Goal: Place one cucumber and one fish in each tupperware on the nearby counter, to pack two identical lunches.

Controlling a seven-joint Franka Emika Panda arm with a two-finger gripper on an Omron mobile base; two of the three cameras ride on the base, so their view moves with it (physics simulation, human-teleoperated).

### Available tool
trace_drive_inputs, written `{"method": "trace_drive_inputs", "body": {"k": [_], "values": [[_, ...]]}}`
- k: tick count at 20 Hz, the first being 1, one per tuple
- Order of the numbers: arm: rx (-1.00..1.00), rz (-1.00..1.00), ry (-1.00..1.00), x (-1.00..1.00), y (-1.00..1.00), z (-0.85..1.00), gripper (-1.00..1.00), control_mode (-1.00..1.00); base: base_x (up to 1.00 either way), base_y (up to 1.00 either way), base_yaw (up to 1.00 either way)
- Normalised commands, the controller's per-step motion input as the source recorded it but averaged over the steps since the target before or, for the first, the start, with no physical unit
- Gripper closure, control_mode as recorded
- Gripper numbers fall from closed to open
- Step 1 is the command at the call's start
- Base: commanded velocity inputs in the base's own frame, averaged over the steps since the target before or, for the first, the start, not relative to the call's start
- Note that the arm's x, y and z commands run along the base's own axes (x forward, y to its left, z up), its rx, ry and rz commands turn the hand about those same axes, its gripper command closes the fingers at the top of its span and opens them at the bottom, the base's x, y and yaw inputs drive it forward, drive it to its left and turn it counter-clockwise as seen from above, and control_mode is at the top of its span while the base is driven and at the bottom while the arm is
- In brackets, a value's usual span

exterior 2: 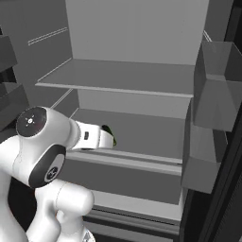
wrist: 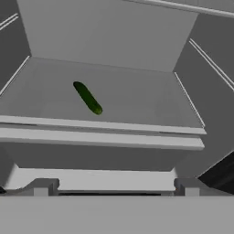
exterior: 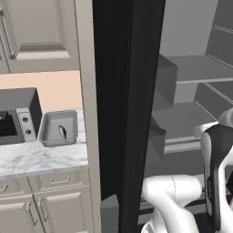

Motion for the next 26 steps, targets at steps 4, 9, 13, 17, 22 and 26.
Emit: {"method": "trace_drive_inputs", "body": {"k": [4, 9, 13, 17, 22, 26], "values": [[0.04, 0.18, 0.0, 0.11, 0.0, -0.41, -1.0, -1.0, 0.0, 0.0, 0.0], [0.07, 0.16, 0.0, 0.4, 0.22, -0.31, -1.0, -1.0, 0.0, 0.0, 0.0], [0.04, 0.1, 0.0, 0.51, 0.35, -0.34, -1.0, -1.0, 0.0, 0.0, 0.0], [0.02, 0.0, 0.0, 0.73, 0.11, -0.31, -1.0, -1.0, 0.0, 0.0, 0.0], [0.0, 0.0, 0.0, 0.74, 0.0, -0.33, -1.0, -1.0, 0.0, 0.0, 0.0], [0.0, 0.02, 0.0, 0.63, 0.0, -0.26, -1.0, -1.0, 0.0, 0.0, 0.0]]}}
